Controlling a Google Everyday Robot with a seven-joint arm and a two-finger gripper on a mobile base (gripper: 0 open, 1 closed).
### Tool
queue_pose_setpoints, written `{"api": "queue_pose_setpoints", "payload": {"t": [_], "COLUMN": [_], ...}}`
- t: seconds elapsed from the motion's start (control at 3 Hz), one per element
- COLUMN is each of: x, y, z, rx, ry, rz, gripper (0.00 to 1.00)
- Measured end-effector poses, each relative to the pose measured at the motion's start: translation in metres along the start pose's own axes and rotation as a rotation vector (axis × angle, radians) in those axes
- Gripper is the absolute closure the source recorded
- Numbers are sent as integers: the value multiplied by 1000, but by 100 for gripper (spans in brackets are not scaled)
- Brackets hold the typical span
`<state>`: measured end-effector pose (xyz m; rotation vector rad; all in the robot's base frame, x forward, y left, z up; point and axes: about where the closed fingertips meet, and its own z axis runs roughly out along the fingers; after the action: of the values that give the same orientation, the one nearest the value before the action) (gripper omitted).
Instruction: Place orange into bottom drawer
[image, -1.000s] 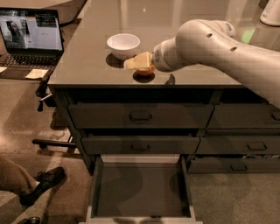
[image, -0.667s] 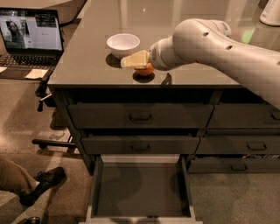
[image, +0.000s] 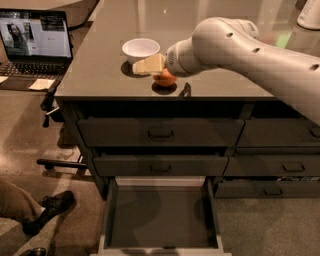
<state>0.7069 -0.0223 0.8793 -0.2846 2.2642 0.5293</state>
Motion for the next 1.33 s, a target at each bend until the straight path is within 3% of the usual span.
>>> {"api": "queue_pose_setpoints", "payload": {"t": [0.33,0.67,1.33], "x": [-3,-2,7], "y": [10,14,13], "z": [12,30,54], "rx": [-7,9,57], "ry": [12,45,107], "rz": [-14,-23,-25], "gripper": [0,18,64]}}
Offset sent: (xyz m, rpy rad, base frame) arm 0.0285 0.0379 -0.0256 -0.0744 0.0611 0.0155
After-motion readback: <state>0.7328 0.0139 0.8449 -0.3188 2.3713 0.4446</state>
